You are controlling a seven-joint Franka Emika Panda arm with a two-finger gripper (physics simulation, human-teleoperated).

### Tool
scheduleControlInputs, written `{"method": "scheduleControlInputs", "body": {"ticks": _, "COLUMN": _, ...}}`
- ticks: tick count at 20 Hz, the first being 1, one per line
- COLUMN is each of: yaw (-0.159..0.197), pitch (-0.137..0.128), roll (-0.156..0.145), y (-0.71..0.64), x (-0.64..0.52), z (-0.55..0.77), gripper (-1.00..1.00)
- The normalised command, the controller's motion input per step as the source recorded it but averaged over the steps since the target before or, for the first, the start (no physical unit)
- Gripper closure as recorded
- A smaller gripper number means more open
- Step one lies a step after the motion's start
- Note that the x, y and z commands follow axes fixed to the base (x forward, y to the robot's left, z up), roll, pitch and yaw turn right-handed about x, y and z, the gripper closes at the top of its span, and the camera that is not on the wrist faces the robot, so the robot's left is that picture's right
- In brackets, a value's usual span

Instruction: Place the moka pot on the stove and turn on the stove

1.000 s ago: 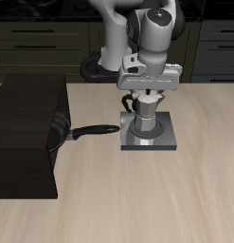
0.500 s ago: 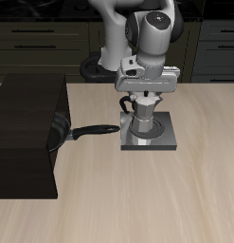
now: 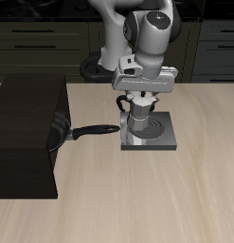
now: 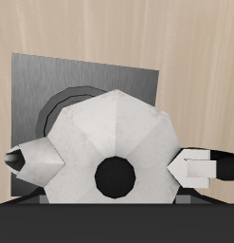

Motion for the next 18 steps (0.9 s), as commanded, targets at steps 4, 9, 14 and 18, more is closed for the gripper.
{"method": "scheduleControlInputs", "body": {"ticks": 4, "yaw": -0.003, "pitch": 0.002, "roll": -0.013, "y": -0.01, "x": -0.03, "z": -0.01, "gripper": -1.00}}
{"method": "scheduleControlInputs", "body": {"ticks": 9, "yaw": 0.006, "pitch": 0.006, "roll": 0.011, "y": 0.06, "x": -0.03, "z": -0.03, "gripper": -1.00}}
{"method": "scheduleControlInputs", "body": {"ticks": 14, "yaw": 0.013, "pitch": 0.009, "roll": 0.027, "y": 0.15, "x": -0.03, "z": -0.05, "gripper": -1.00}}
{"method": "scheduleControlInputs", "body": {"ticks": 18, "yaw": 0.028, "pitch": -0.013, "roll": 0.018, "y": 0.14, "x": -0.05, "z": 0.04, "gripper": -1.00}}
